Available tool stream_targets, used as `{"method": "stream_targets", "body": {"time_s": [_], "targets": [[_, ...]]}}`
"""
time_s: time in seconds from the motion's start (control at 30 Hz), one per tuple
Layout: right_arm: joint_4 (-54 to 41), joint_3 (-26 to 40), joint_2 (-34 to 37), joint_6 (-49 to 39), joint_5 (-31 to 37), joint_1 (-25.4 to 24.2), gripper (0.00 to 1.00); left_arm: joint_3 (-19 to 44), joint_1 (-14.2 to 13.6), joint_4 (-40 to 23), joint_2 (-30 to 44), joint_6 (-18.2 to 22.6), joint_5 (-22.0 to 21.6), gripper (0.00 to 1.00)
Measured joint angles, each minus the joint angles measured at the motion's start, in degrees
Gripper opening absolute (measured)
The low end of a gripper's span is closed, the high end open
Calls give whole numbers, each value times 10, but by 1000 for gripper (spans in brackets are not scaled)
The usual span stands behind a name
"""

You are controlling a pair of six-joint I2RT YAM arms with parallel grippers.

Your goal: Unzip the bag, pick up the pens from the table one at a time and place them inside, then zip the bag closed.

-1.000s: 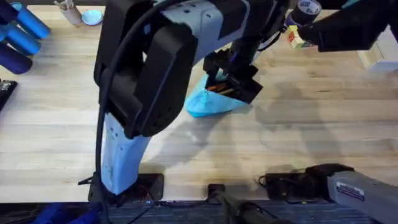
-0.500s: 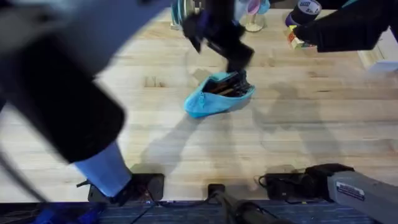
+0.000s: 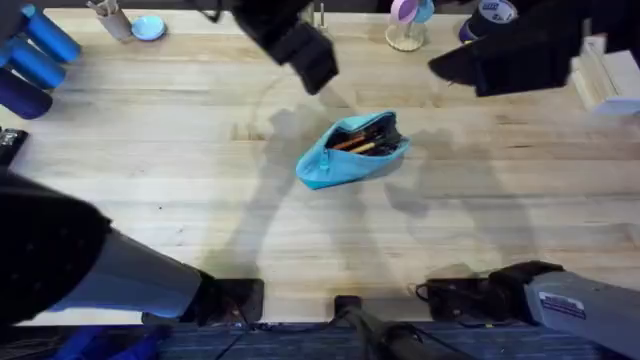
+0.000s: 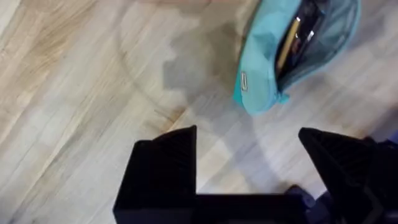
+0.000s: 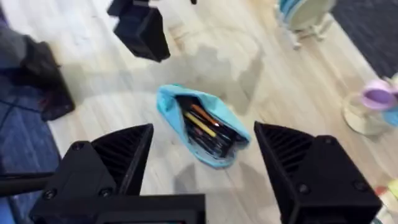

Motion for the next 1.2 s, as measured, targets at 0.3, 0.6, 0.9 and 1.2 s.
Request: {"method": "stream_targets", "body": {"time_s": [0.3,0.6,0.9,1.2], "targets": [[0,0,47,24,0,48,995,0,81,-80,-37,168,121,995],[0,0,80,69,-1,65,996,0,152,-80,-51,240,163,994],[5,0,80,77,-4,67,996,0,156,-80,-51,248,147,992],[5,0,91,77,-4,67,996,-27,156,-80,-60,242,161,994]]}}
